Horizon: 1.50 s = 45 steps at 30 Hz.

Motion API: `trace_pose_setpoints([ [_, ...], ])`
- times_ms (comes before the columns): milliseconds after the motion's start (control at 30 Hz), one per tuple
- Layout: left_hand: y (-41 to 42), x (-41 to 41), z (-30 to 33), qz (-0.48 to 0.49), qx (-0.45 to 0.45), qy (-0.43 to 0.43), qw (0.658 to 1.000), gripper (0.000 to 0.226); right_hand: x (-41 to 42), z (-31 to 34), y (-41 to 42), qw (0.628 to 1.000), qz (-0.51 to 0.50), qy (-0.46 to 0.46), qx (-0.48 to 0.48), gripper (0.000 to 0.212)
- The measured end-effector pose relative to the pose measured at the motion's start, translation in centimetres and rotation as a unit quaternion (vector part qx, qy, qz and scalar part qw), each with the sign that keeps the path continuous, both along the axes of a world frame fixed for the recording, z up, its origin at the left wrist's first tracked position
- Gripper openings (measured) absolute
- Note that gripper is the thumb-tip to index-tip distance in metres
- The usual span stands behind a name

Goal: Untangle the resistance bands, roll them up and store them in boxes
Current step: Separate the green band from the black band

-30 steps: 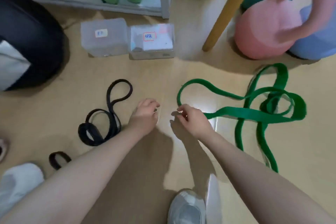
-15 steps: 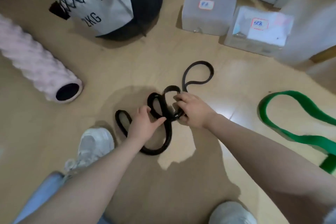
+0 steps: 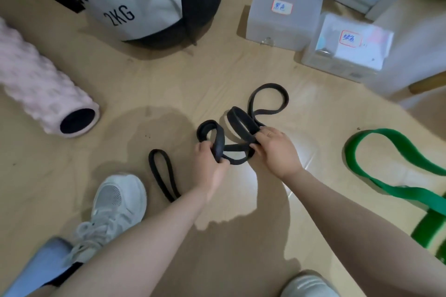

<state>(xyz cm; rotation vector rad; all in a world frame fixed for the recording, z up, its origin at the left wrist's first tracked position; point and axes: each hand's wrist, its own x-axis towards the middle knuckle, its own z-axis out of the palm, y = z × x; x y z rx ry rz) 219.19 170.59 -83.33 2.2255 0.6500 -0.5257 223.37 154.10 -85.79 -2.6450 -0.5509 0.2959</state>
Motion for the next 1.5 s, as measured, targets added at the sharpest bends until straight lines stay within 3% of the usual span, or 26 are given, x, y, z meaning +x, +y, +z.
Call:
trace_pose_setpoints([
  [133, 1.0, 4.7, 3.1, -0.070, -0.060, -0.061, 0.994, 0.029, 0.0, 0.9, -3.9, 0.994, -0.082, -0.010, -0.070, 0.014],
  [233, -0.2, 8.6, 5.3, -0.149, -0.054, -0.110, 0.981, 0.029, -0.8, 2.1, -7.3, 0.987, -0.097, 0.000, -0.130, 0.011],
  [333, -2.3, 12.1, 7.8, -0.217, -0.024, -0.175, 0.960, 0.036, -1.9, 3.3, -8.9, 0.993, -0.065, 0.014, -0.101, 0.011],
  [567, -6.7, 17.9, 11.4, -0.271, 0.046, -0.301, 0.913, 0.038, -3.0, 5.5, -5.3, 0.993, 0.048, 0.057, -0.090, 0.024],
  [667, -6.3, 18.9, 9.1, -0.277, 0.134, -0.264, 0.914, 0.038, -3.0, 6.3, -4.0, 0.992, 0.012, 0.117, -0.043, 0.034],
  [767, -5.1, 17.1, 5.9, -0.289, 0.203, -0.183, 0.918, 0.051, -2.1, 6.0, -5.6, 0.985, -0.162, 0.058, -0.004, 0.033],
  [833, -4.7, 14.9, 4.0, -0.367, 0.171, -0.175, 0.897, 0.047, -0.6, 5.2, -7.6, 0.944, -0.316, 0.076, 0.056, 0.027],
  [900, -4.7, 12.8, 2.5, -0.448, 0.107, -0.136, 0.877, 0.042, 1.2, 4.4, -9.0, 0.899, -0.403, 0.134, 0.108, 0.021],
  [1000, -5.3, 10.4, 0.8, -0.488, 0.062, -0.042, 0.869, 0.040, 3.7, 3.3, -9.4, 0.883, -0.405, 0.217, 0.099, 0.029],
  [1167, -5.0, 8.5, -1.2, -0.484, 0.100, -0.058, 0.867, 0.049, 6.9, 0.6, -6.6, 0.905, -0.367, 0.210, 0.042, 0.038],
  [1300, -4.9, 7.2, -1.5, -0.400, 0.093, -0.072, 0.909, 0.054, 7.5, -0.2, -5.7, 0.897, -0.413, 0.157, 0.013, 0.022],
  [1400, -5.3, 6.6, -0.9, -0.309, 0.120, -0.063, 0.941, 0.051, 5.9, -0.1, -7.3, 0.874, -0.465, 0.134, 0.045, 0.015],
  [1500, -6.1, 7.3, -0.9, -0.304, 0.189, -0.006, 0.934, 0.030, 2.3, 0.6, -10.5, 0.840, -0.523, 0.133, 0.060, 0.015],
])
